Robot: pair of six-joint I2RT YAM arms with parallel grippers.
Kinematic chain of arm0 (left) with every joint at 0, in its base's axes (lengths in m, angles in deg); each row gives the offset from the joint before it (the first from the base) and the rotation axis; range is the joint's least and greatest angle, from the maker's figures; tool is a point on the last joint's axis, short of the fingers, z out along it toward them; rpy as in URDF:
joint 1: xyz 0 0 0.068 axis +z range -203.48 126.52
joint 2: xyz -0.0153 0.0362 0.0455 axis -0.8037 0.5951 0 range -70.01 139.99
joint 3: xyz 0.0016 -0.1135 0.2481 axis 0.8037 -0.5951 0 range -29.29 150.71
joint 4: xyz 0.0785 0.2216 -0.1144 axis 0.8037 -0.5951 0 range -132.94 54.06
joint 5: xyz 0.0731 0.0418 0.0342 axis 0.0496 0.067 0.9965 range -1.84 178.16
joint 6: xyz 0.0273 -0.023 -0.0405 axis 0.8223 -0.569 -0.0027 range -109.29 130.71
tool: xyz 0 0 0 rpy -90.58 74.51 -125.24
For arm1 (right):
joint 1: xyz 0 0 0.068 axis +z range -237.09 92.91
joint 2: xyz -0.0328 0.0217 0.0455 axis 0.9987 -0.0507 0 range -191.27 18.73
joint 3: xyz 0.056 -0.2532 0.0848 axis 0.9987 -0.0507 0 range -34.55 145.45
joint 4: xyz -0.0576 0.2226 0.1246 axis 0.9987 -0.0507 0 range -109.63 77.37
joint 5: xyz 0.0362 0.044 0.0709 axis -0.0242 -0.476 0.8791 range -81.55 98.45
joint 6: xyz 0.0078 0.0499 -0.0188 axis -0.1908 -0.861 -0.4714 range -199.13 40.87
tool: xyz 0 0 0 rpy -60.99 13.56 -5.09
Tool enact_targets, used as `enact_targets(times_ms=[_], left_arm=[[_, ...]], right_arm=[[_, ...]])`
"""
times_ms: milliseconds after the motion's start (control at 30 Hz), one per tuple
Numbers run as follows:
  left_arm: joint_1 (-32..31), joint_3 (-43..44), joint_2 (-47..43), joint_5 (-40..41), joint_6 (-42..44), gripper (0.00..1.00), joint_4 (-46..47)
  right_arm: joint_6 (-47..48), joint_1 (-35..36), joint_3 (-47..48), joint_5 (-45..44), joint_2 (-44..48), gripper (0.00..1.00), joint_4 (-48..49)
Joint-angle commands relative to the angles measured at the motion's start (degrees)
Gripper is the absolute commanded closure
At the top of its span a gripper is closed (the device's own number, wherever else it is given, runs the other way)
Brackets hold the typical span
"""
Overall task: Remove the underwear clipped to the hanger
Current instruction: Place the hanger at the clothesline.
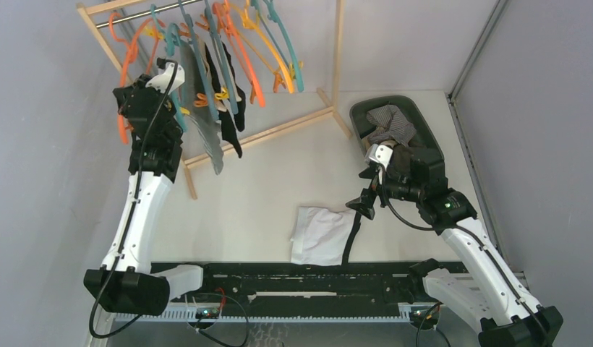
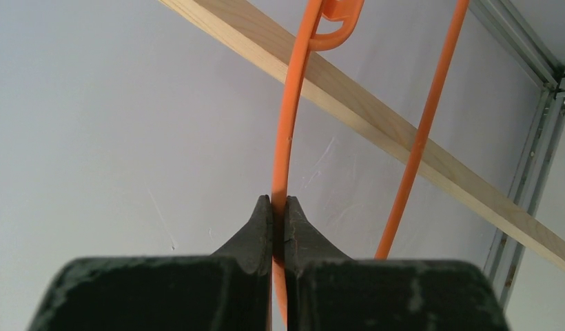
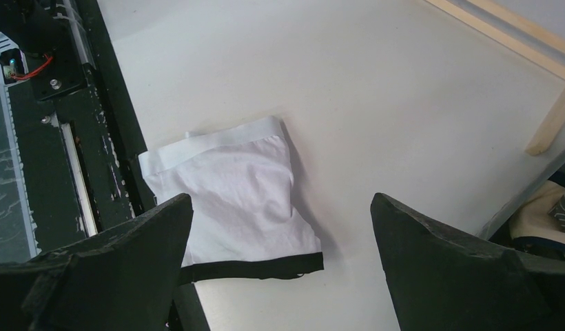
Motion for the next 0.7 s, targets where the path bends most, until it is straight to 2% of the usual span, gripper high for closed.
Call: enact_targets(times_ms=[0,467,567,667], left_arm=[[0.3,-0.44,-1.46,-0.99,-1.45,0.96,0.91],[0.26,7.77,-11.22,-4.5,-13.26,0.12,-20.71],[0.19,8.12,-13.29,-4.73,-15.15,0.03,-25.16],[0.2,7.21,-16.2,-4.9,-17.43,0.0,-29.6]], right_arm=[[0.97,0.34,0.08,0.38,0.04,0.0,1.17],[0.05,0.43,0.1,-2.94,-1.53,0.0,1.87],[-0.1,0.63,0.11,-6.13,-2.9,0.0,1.91],[1.66,2.0,0.32,-9.66,-4.55,0.0,0.16]])
